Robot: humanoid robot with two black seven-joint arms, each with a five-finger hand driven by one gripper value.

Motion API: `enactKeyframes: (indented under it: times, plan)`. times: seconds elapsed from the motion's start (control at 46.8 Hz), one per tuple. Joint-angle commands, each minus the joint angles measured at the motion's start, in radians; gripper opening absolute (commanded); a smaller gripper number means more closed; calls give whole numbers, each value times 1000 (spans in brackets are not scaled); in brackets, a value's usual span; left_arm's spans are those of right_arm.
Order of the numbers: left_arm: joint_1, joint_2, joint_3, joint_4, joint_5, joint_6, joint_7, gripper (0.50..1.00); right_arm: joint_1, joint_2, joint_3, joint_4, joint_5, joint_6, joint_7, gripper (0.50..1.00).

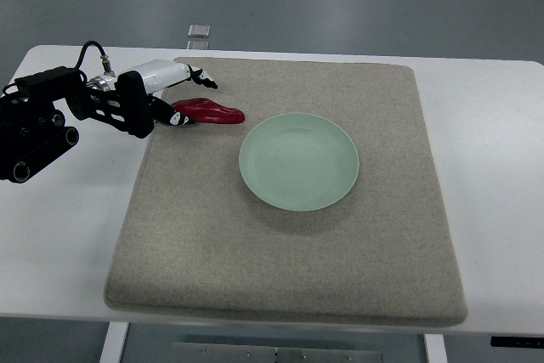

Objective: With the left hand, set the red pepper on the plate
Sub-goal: 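Close the left hand fingers around the red pepper and lift it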

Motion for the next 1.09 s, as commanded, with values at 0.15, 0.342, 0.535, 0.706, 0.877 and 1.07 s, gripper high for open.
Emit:
enactKeyframes:
  times: [0.15, 0.342, 0.535, 0.706, 0.877, 1.07]
  plan:
    - [0, -10, 0, 23, 8, 6, -1, 776, 0, 0, 0, 0, 0, 0, 0, 928]
    - [0, -12, 3, 23, 10, 6, -5, 748, 0, 0, 0, 0, 0, 0, 0, 928]
    - [0, -16, 9, 23, 10, 6, -5, 731, 0, 0, 0, 0, 0, 0, 0, 928]
    - [0, -16, 17, 23, 10, 8, -5, 713, 0, 0, 0, 0, 0, 0, 0, 928]
    - [0, -16, 17, 23, 10, 8, -8, 709, 0, 0, 0, 0, 0, 0, 0, 928]
    - [0, -18, 17, 24, 8, 9, -8, 698, 0, 0, 0, 0, 0, 0, 0, 928]
